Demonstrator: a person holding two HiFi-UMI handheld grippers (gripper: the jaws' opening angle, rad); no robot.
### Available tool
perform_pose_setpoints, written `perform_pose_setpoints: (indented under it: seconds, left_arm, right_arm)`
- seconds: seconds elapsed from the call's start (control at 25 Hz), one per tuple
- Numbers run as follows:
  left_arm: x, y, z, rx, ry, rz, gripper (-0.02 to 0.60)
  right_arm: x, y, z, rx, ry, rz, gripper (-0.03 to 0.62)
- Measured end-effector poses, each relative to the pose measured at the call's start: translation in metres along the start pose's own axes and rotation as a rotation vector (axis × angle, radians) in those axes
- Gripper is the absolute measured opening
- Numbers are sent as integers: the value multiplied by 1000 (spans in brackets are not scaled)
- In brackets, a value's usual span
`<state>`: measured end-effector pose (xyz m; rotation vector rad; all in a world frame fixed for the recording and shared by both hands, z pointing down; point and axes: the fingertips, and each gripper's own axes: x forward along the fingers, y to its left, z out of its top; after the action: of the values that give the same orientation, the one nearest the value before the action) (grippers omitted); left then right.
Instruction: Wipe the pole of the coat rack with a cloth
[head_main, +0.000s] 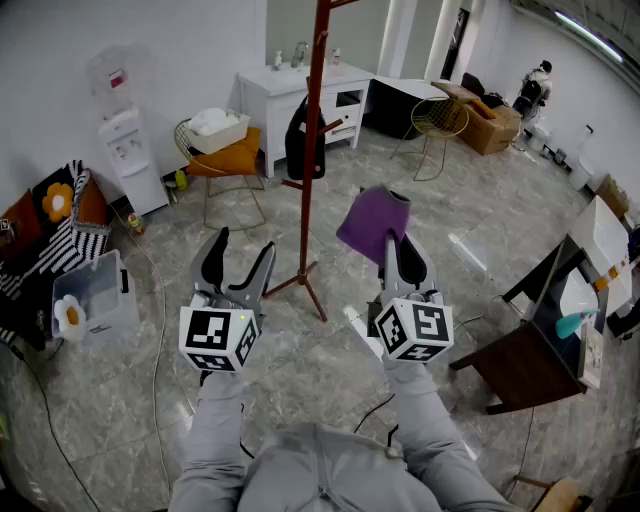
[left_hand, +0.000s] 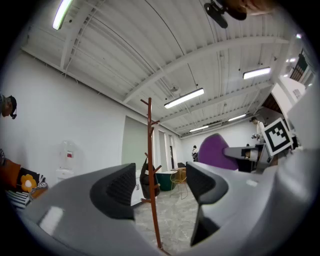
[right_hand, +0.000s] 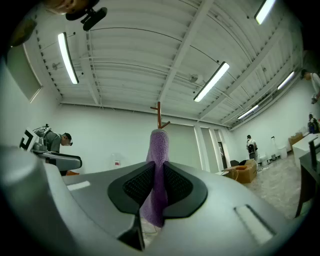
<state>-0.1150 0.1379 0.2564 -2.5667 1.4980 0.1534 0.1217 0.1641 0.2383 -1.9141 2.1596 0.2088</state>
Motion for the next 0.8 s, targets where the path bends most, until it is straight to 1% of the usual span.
perform_pose_setpoints:
  seconds: [0.64, 0.8]
  left_arm:
    - [12, 11, 0, -4, -5, -12, 341]
    - [12, 16, -1, -9, -8, -16, 341]
  right_arm:
    - [12, 2, -3, 1, 1, -14, 49]
    - [11, 7, -2, 32, -14, -17, 51]
